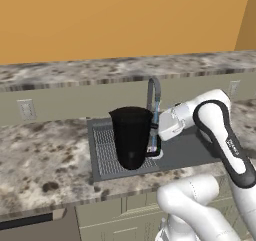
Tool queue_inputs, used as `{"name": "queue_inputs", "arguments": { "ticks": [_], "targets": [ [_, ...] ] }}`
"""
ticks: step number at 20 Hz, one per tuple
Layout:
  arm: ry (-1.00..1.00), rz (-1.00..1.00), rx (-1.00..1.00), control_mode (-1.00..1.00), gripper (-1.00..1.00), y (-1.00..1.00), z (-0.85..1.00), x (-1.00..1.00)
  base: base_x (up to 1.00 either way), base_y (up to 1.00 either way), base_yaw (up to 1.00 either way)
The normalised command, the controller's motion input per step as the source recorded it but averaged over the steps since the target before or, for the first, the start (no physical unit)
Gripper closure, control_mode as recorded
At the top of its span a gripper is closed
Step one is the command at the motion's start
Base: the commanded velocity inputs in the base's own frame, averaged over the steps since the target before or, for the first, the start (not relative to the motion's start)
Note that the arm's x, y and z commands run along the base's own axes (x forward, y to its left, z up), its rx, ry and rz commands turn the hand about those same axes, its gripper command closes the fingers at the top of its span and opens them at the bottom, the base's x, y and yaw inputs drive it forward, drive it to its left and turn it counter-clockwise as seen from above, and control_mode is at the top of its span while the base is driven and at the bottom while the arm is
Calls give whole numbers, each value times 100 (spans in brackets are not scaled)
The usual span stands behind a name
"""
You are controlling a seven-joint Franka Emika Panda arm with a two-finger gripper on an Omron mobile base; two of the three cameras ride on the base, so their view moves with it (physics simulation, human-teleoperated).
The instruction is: Turn on the sink faucet and place the jug under the water for a few seconds to fill it up.
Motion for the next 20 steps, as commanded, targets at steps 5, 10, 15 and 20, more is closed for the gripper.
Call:
{"name": "queue_inputs", "arguments": {
  "ticks": [5, 10, 15, 20],
  "targets": [
    [1, 0, 0, -100, 100, -100, -20, 10, 0, 0, 0],
    [0, 0, 0, -100, 100, -100, -34, 10, 0, 0, 0],
    [0, 0, 5, -100, 100, -97, -13, 10, 0, 0, 0],
    [0, 0, 5, -100, 100, -68, -12, 1, 0, 0, 0]
  ]
}}
